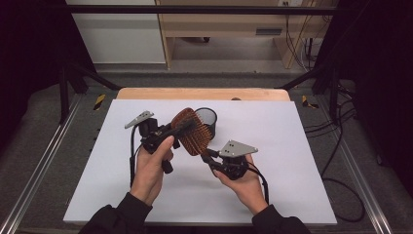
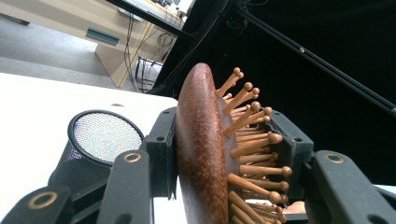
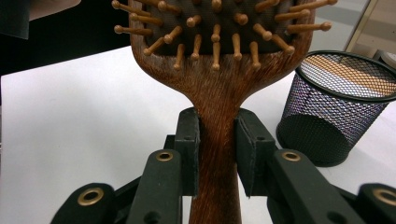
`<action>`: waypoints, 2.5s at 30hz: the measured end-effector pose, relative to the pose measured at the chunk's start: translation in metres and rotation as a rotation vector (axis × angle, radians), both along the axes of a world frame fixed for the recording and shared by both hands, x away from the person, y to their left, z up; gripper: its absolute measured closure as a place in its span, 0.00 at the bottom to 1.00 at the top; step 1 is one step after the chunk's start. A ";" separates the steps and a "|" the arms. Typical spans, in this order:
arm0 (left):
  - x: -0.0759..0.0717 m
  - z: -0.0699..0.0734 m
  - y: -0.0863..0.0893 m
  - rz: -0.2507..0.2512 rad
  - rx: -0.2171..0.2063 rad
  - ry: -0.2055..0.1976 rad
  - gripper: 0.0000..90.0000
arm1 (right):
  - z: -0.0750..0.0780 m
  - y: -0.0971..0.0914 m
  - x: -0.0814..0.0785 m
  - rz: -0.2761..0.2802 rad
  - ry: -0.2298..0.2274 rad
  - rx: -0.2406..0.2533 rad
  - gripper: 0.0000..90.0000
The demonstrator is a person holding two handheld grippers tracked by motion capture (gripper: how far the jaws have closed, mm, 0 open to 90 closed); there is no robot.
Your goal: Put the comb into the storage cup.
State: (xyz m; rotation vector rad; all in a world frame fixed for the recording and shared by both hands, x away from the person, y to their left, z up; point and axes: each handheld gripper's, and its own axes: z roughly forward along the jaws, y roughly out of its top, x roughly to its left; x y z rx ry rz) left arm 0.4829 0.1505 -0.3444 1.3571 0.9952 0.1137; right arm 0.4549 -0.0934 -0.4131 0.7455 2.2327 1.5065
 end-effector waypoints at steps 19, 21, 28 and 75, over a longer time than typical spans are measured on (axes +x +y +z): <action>0.005 0.003 0.001 0.024 0.026 -0.025 0.58 | 0.000 -0.008 -0.001 -0.008 0.015 0.005 0.55; 0.005 0.005 0.005 0.032 0.036 -0.036 0.58 | 0.001 -0.013 -0.002 -0.019 0.012 0.004 0.50; 0.005 0.011 0.012 0.052 0.038 -0.050 0.58 | 0.000 -0.032 0.003 -0.074 0.030 0.095 0.32; 0.047 0.068 0.004 0.079 0.050 -0.154 0.57 | -0.025 -0.144 -0.025 -0.424 -0.095 0.094 0.05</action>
